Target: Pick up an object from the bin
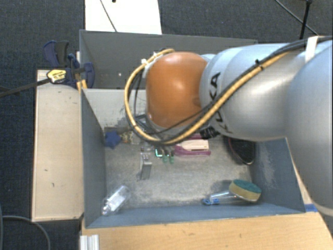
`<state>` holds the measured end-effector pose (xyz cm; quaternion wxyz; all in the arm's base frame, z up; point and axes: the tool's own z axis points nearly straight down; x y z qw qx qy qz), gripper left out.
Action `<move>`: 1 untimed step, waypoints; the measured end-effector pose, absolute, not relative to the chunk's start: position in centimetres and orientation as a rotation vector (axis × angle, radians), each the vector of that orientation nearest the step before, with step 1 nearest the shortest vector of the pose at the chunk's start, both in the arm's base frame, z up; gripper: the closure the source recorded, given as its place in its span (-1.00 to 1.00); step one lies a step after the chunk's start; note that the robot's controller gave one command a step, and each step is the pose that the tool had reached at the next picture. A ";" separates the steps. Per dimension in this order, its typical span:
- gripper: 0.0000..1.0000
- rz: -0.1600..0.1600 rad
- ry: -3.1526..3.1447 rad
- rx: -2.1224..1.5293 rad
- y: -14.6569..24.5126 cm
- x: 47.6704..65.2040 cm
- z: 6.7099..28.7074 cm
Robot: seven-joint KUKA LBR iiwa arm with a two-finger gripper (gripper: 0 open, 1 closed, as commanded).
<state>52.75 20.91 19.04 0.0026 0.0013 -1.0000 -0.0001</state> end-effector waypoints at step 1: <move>-1.00 0.002 -3.129 0.176 22.1 49.2 7.5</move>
Offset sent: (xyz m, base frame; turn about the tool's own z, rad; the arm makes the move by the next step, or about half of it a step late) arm -0.0331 0.0117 -0.1107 -0.1091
